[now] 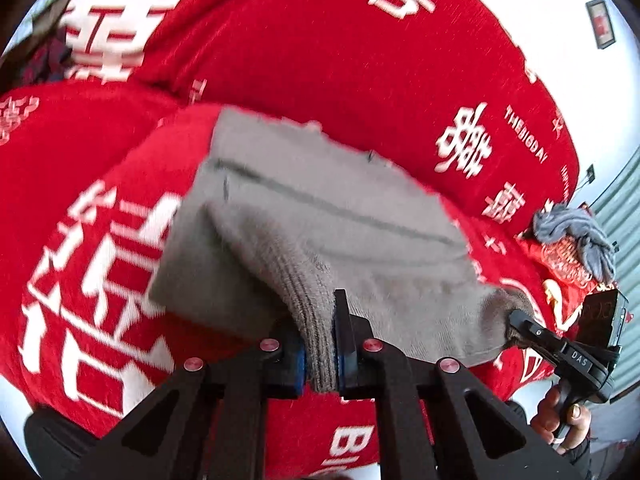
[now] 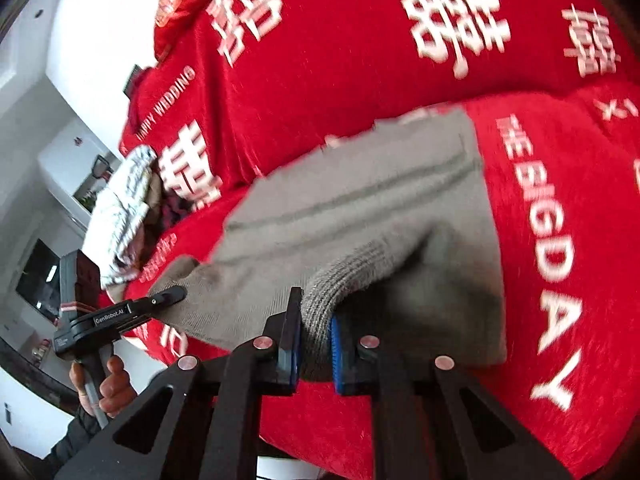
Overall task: Fold small clothes
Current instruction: 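Lift the hem with both tools and lay it onto the collar edge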
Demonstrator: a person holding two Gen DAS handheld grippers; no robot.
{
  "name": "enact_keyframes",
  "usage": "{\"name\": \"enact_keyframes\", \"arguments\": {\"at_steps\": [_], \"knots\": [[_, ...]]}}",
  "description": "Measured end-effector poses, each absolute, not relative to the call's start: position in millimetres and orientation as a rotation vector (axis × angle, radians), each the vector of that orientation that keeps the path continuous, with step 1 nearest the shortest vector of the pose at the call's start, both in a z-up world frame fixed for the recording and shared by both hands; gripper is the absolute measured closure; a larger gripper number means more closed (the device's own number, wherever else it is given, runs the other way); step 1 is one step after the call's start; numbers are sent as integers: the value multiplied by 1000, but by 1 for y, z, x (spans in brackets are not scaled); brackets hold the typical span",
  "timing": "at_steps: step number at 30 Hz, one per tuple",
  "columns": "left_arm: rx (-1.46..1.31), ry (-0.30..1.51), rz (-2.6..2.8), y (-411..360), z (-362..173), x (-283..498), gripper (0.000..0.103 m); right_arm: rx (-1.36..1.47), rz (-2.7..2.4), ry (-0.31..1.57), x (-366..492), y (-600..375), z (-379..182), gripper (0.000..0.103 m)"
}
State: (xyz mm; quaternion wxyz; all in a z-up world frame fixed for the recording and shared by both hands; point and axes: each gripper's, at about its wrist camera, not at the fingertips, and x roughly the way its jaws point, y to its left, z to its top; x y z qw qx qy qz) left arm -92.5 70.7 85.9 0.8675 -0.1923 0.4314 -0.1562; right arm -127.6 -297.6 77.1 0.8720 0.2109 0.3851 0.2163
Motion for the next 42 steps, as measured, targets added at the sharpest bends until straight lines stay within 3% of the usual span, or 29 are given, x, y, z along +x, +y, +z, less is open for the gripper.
{"name": "enact_keyframes", "arguments": {"at_steps": [19,42], "knots": [[-342,804,-278,68,147,-38,91,460,399,668,-77,-301,153,90],[-304,883,-263,43,145,53,91,479,295,717,-3,-311,148,91]]}}
